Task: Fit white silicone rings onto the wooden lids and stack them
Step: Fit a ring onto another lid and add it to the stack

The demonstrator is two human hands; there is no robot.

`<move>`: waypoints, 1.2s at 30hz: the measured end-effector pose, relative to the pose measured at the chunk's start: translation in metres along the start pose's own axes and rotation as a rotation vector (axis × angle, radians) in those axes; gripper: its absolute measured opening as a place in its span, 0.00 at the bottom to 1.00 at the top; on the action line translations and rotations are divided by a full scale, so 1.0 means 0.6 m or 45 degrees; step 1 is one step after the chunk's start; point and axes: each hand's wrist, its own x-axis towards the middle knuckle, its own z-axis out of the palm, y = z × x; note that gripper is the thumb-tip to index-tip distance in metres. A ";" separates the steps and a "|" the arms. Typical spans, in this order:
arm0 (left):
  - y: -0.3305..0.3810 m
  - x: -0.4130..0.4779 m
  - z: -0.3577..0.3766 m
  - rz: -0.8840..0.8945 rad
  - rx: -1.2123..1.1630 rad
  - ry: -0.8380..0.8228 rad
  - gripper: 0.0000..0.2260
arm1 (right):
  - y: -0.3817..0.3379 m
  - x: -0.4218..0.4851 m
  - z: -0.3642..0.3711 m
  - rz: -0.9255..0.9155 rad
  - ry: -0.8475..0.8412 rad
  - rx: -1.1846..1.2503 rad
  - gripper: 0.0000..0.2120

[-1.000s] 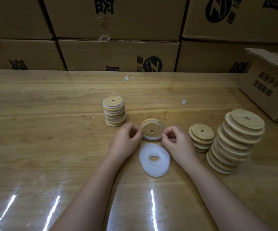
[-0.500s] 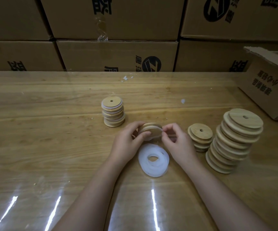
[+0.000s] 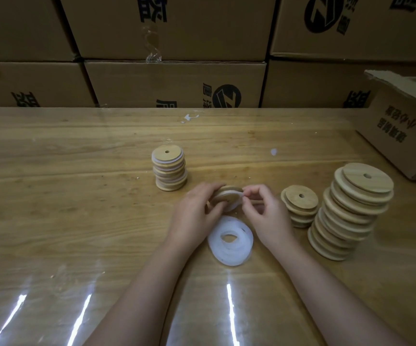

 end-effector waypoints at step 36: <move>-0.021 0.002 0.006 -0.154 -0.385 -0.064 0.15 | 0.003 -0.002 0.004 0.051 -0.037 -0.020 0.12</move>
